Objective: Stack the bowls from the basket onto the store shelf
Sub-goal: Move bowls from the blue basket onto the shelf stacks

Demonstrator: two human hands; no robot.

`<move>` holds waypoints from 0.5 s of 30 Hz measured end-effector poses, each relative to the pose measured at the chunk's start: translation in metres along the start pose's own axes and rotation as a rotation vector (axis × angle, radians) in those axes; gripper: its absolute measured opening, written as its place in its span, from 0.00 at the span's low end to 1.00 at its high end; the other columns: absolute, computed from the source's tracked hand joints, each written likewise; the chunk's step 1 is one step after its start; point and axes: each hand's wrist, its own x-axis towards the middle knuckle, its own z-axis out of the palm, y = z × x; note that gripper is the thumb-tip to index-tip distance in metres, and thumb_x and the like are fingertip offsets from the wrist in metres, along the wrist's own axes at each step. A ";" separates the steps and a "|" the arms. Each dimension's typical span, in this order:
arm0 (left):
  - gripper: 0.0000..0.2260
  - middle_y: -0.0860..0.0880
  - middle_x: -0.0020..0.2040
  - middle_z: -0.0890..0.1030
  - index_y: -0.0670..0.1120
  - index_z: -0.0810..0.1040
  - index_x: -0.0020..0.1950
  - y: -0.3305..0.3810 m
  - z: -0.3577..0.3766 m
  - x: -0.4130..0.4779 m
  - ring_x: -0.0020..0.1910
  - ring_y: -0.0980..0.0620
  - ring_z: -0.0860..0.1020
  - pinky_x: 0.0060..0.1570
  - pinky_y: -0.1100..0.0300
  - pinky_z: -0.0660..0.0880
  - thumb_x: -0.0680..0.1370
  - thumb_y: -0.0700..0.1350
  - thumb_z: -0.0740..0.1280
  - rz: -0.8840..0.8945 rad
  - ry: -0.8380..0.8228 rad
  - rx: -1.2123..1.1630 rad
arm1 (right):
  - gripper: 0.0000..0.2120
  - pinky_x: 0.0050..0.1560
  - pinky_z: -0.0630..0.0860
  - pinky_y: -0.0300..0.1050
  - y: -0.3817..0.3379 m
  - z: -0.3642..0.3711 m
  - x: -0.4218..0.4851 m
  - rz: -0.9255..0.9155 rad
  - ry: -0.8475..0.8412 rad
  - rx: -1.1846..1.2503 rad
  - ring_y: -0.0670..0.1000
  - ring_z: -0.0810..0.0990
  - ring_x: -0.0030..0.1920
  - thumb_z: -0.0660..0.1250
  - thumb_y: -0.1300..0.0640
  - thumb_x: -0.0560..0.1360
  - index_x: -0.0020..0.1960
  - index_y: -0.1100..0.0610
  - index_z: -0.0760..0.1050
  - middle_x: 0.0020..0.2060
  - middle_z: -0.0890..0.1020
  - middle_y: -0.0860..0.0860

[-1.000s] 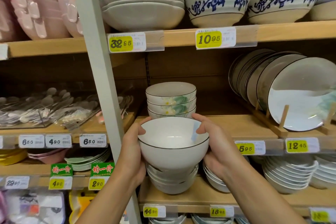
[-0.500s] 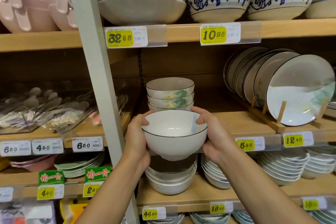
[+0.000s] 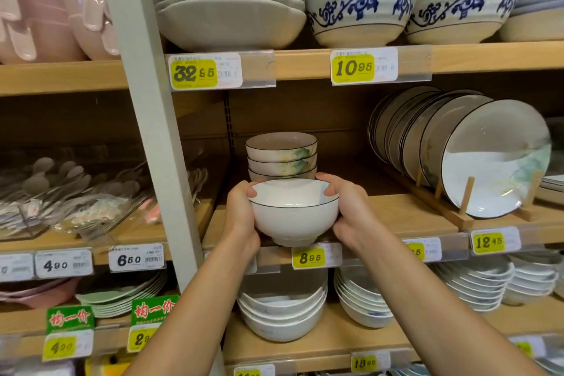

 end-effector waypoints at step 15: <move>0.10 0.44 0.43 0.81 0.44 0.76 0.46 -0.003 0.011 0.032 0.44 0.44 0.78 0.42 0.54 0.75 0.69 0.42 0.59 -0.039 0.037 0.001 | 0.16 0.60 0.76 0.61 -0.006 0.005 0.030 0.015 0.047 -0.057 0.63 0.80 0.54 0.56 0.69 0.69 0.47 0.56 0.78 0.51 0.81 0.61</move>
